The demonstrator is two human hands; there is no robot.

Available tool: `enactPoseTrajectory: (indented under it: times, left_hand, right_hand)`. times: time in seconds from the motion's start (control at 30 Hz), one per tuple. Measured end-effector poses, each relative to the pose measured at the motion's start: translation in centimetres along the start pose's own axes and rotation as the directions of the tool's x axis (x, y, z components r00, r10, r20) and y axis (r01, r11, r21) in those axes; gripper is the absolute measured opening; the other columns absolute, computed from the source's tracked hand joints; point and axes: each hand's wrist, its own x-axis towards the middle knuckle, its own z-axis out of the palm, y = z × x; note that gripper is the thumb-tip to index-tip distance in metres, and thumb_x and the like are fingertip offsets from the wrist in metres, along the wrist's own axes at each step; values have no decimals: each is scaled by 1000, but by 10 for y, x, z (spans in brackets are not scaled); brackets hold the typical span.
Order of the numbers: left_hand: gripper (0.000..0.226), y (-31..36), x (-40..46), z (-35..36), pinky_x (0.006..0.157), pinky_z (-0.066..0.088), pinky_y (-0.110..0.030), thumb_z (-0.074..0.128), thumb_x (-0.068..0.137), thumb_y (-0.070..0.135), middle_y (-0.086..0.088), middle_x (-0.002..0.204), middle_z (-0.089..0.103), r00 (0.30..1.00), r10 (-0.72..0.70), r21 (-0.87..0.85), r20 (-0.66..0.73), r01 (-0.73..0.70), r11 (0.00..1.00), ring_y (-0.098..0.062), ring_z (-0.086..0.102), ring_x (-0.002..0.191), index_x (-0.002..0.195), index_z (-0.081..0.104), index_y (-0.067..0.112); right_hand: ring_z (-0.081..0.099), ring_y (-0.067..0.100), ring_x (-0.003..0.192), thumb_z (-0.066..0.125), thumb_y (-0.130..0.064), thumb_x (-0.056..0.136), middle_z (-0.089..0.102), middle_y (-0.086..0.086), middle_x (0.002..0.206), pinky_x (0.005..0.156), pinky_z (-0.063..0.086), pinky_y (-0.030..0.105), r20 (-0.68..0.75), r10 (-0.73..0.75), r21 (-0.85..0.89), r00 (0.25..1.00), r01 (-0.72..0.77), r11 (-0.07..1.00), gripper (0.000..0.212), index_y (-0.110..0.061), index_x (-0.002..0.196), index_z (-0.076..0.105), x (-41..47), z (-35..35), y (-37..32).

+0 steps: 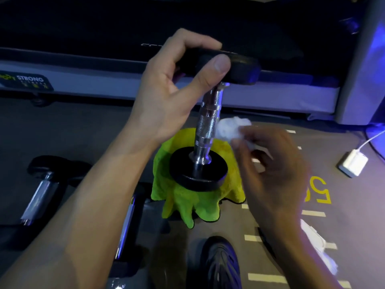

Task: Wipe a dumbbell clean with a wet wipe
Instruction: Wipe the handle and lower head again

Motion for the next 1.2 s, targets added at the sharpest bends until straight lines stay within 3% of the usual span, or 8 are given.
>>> enactPoseTrajectory:
  times: [0.2, 0.47, 0.57, 0.67, 0.83, 0.93, 1.03, 1.2]
  left_hand:
    - [18, -3, 5, 0, 85, 45, -22, 68, 101, 30, 6, 100, 63, 1000, -17, 11, -13, 17, 1000, -3, 58, 91, 114, 64, 18]
    - [21, -4, 5, -5, 88, 46, -24, 68, 101, 33, 1, 104, 65, 999, -27, 42, -21, 28, 999, -5, 60, 97, 116, 64, 19]
    - [21, -6, 5, -7, 88, 48, -27, 70, 99, 36, 3, 102, 66, 998, -47, 27, -45, 48, 998, -5, 61, 95, 114, 66, 23]
    - [21, -5, 5, -7, 91, 52, -32, 72, 98, 37, -4, 105, 68, 998, -42, 30, -41, 43, 999, -10, 63, 98, 114, 66, 24]
    - [25, -2, 5, -3, 93, 54, -37, 72, 97, 38, -10, 107, 69, 999, -27, 49, -31, 28, 998, -13, 66, 100, 115, 67, 21]
    - [25, -2, 7, -4, 89, 51, -29, 72, 97, 37, -7, 106, 69, 998, -47, 22, -28, 48, 999, -5, 65, 94, 115, 68, 21]
    - [24, -3, 7, -7, 89, 50, -28, 70, 98, 38, -2, 105, 69, 997, -65, 16, -29, 65, 998, -6, 65, 95, 115, 68, 22]
    - [24, -4, 7, -10, 87, 47, -26, 66, 100, 40, 6, 104, 67, 998, -61, 11, -14, 61, 998, -5, 63, 98, 117, 67, 22]
  right_hand:
    - [62, -5, 88, 79, -10, 89, 70, -7, 97, 80, 45, 9, 223, -109, -56, 969, 124, 991, 13, -21, 95, 80, -2, 24, -4]
    - [63, 26, 79, 70, 0, 92, 66, 13, 90, 74, 45, 25, 20, -396, -272, 918, 386, 881, 6, -2, 88, 75, 55, 31, -17]
    - [65, 30, 93, 71, -9, 96, 66, 11, 102, 82, 52, 35, 193, -345, -219, 919, 383, 897, 9, -5, 101, 77, 22, 30, -6]
    - [65, 24, 91, 75, -11, 92, 64, 4, 103, 79, 51, 26, 305, -297, -194, 905, 364, 911, 10, -11, 102, 78, 14, 22, -1]
    - [64, 31, 93, 71, -4, 95, 68, 14, 104, 84, 50, 27, 153, -446, -238, 882, 471, 850, 8, 1, 98, 76, 51, 28, -15]
    - [57, 25, 105, 71, -6, 95, 67, 14, 112, 98, 39, 18, 259, -439, -271, 860, 501, 822, 11, -2, 103, 77, 34, 30, -7]
    - [59, 25, 94, 69, -1, 95, 67, 9, 106, 85, 48, 26, 343, -402, -244, 849, 493, 835, 14, -7, 105, 78, 18, 26, -2]
    - [61, 25, 96, 56, -16, 104, 71, 14, 102, 87, 44, 22, 63, -473, -284, 879, 470, 836, 27, -2, 99, 78, 65, 38, -15]
